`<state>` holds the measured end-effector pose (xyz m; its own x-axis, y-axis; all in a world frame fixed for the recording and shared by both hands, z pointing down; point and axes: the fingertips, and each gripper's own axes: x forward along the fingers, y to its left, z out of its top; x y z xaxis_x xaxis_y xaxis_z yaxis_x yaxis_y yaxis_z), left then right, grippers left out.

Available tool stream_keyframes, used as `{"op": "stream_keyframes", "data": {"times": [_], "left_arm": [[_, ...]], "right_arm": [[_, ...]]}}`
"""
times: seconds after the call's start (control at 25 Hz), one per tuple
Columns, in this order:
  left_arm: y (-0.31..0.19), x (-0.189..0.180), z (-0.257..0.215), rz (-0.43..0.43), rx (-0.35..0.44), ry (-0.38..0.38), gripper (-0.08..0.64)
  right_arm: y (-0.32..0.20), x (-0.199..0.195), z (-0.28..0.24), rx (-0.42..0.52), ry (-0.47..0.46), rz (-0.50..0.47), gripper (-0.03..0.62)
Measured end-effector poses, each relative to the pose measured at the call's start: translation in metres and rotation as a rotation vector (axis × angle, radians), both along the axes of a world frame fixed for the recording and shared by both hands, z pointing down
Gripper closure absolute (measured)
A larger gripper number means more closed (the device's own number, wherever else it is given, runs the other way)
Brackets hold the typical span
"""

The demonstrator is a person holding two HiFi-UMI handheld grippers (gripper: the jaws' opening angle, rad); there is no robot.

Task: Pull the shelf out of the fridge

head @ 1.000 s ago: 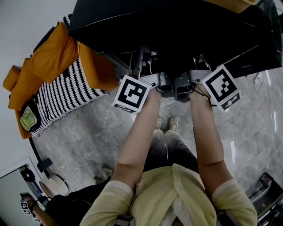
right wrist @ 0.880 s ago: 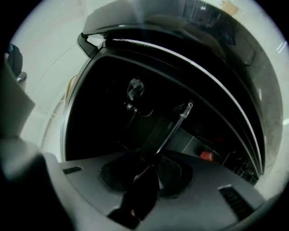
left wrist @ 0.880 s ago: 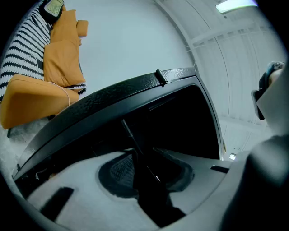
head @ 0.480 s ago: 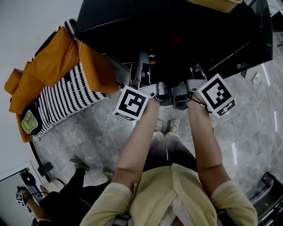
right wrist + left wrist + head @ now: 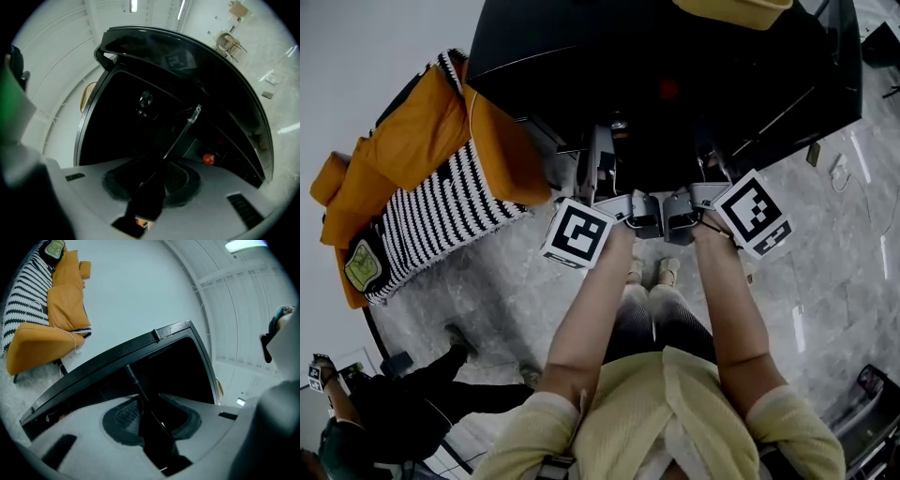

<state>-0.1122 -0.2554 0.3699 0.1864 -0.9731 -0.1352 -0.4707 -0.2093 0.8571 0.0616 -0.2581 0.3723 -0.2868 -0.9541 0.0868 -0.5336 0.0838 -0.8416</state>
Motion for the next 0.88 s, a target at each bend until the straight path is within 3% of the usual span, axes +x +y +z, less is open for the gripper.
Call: {"op": "stream_keyframes", "data": {"times": [0.88], "left_arm": [[0.036, 0.003, 0.0, 0.04, -0.029, -0.008, 0.459]], "right_arm": [[0.034, 0.002, -0.001, -0.013, 0.017, -0.003, 0.489]]}}
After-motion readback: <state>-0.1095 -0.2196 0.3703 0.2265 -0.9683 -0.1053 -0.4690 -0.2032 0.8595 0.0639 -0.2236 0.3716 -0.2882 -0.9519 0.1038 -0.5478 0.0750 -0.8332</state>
